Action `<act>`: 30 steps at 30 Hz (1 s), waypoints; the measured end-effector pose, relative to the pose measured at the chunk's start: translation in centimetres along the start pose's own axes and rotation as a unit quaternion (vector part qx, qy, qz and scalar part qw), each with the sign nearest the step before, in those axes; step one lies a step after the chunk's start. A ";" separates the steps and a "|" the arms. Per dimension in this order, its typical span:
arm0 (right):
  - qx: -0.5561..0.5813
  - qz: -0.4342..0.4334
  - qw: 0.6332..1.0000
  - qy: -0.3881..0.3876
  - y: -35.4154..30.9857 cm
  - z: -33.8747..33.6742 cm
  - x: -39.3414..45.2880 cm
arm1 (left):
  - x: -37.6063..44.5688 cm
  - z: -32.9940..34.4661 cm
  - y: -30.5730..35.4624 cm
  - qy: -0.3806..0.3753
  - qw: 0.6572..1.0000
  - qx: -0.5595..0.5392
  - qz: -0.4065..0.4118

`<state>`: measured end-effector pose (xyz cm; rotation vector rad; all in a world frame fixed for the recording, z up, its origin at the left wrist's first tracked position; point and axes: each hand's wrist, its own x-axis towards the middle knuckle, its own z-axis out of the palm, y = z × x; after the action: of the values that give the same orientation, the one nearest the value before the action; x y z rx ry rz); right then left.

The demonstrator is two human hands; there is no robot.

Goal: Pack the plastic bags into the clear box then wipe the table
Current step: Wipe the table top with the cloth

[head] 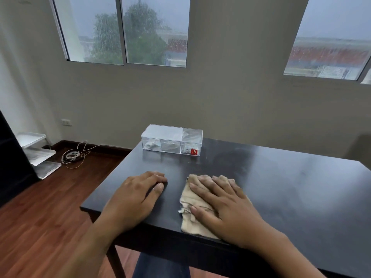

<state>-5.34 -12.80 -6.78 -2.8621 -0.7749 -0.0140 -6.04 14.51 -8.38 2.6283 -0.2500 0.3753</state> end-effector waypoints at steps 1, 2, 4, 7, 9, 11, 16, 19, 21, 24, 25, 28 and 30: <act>0.001 0.008 1.000 -0.005 1.0 -0.4 -1.2 | -0.2 0.2 0.3 -0.004 1.000 0.004 0.002; 0.002 0.027 1.000 -0.010 2.2 -0.8 -1.9 | -0.4 0.5 0.7 -0.009 1.000 0.007 0.003; 0.000 0.086 0.996 -0.016 5.0 -1.7 -2.5 | -0.6 0.9 1.8 -0.021 1.000 0.016 0.004; 0.000 0.177 0.984 0.000 7.5 -2.1 -2.0 | -0.5 1.5 4.0 -0.041 0.999 0.021 0.014; -0.011 0.190 0.982 0.016 7.3 -1.5 -2.2 | 0.1 1.6 5.4 -0.059 0.997 0.032 0.027; -0.019 0.174 0.984 0.027 6.1 -0.9 -3.2 | 0.9 1.8 6.2 -0.067 0.996 0.050 0.037; -0.001 0.102 0.995 0.002 6.0 -1.4 -6.0 | 3.1 2.6 6.2 -0.070 0.995 0.056 0.043; 0.014 0.093 0.995 -0.031 7.8 -2.1 -5.1 | 3.7 3.0 6.0 -0.063 0.996 0.046 0.037; 0.012 0.113 0.993 -0.042 9.8 -2.5 -3.3 | 3.6 3.3 6.0 -0.058 0.997 0.043 0.034; -0.002 0.170 0.985 -0.040 13.8 -2.9 0.5 | 3.5 3.4 5.9 -0.052 0.997 0.036 0.036; -0.008 0.190 0.981 -0.035 15.2 -2.9 1.9 | 3.5 3.4 5.8 -0.050 0.997 0.033 0.038; -0.009 0.233 0.972 -0.024 17.9 -3.0 6.5 | 3.5 3.5 5.7 -0.045 0.998 0.021 0.042; 0.001 0.243 0.970 -0.026 18.1 -3.1 9.3 | 3.6 3.6 5.6 -0.039 0.998 0.016 0.043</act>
<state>11.83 -24.04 -6.26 -2.9762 -0.0627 0.1248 -3.21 7.50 -7.91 2.6734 -0.3875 0.3094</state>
